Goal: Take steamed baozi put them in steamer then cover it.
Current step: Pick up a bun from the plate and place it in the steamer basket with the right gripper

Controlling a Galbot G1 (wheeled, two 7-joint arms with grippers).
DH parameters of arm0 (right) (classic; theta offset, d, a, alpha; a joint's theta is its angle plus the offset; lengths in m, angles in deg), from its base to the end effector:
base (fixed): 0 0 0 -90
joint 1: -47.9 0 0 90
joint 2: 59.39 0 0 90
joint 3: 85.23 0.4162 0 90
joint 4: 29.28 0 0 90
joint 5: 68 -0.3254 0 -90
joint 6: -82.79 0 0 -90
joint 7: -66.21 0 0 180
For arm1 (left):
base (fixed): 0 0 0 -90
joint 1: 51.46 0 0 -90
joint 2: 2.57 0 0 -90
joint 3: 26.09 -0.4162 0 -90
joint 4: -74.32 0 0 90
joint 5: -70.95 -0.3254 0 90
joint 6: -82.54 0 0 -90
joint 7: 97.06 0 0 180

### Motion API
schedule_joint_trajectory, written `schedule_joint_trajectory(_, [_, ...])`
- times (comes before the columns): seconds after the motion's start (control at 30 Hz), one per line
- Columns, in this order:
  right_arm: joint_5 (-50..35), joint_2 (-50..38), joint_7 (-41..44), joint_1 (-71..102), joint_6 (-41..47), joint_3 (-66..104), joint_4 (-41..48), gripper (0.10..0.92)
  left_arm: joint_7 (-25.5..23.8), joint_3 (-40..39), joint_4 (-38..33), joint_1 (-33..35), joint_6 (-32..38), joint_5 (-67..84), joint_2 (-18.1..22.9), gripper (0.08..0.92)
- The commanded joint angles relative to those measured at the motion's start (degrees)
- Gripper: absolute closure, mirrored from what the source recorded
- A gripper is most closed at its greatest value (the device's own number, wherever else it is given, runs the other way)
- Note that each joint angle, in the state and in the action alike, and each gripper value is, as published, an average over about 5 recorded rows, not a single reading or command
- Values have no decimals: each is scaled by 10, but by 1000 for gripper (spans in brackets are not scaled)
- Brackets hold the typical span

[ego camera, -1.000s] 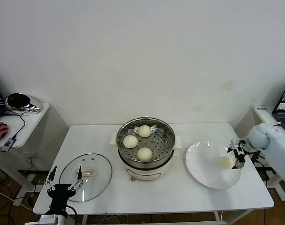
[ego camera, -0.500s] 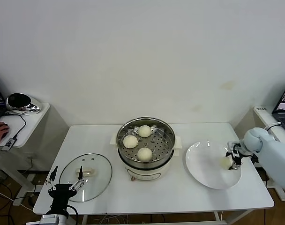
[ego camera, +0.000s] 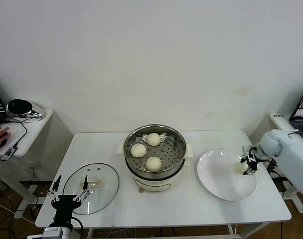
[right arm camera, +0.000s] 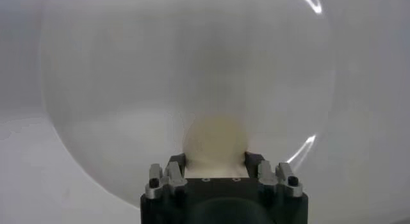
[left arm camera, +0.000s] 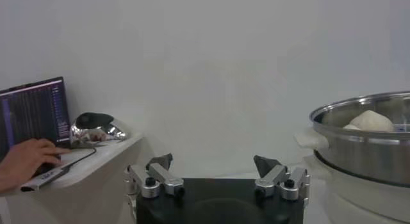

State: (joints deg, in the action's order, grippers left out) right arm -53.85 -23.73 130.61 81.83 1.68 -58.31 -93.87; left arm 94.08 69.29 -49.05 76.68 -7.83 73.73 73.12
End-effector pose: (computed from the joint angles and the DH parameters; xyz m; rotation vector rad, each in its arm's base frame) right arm 0.5198 -0.2988 -0.1893 1.0444 -1.4358 1.3740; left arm 0.0747 0.0833 -0.3429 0.1939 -3.0593 -0.3318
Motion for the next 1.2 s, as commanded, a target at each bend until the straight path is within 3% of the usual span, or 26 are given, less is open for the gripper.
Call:
schedule_joint_trajectory(0.03, [-195, -46, 2, -307, 70, -250, -137, 447, -1, -5, 0, -5, -3, -2, -2, 177])
schedule_joint_trajectory(0.27, [-327, 38, -35, -485, 124, -399, -183, 433, -1, -12, 2, -11, -4, -2, -6, 177])
schedule_joint_trajectory(0.63, [-470, 207, -128, -453, 219, -419, -160, 423, 0, -2, 6, -11, -3, 2, -11, 177])
schedule_joint_trajectory(0.87, [-463, 274, -158, -394, 258, -420, -127, 423, 0, 4, 8, -10, -2, 4, -8, 177])
schedule_joint_trajectory(1.2, [-394, 284, -151, -316, 255, -411, -64, 415, 0, 5, 9, -7, 1, 4, -7, 177])
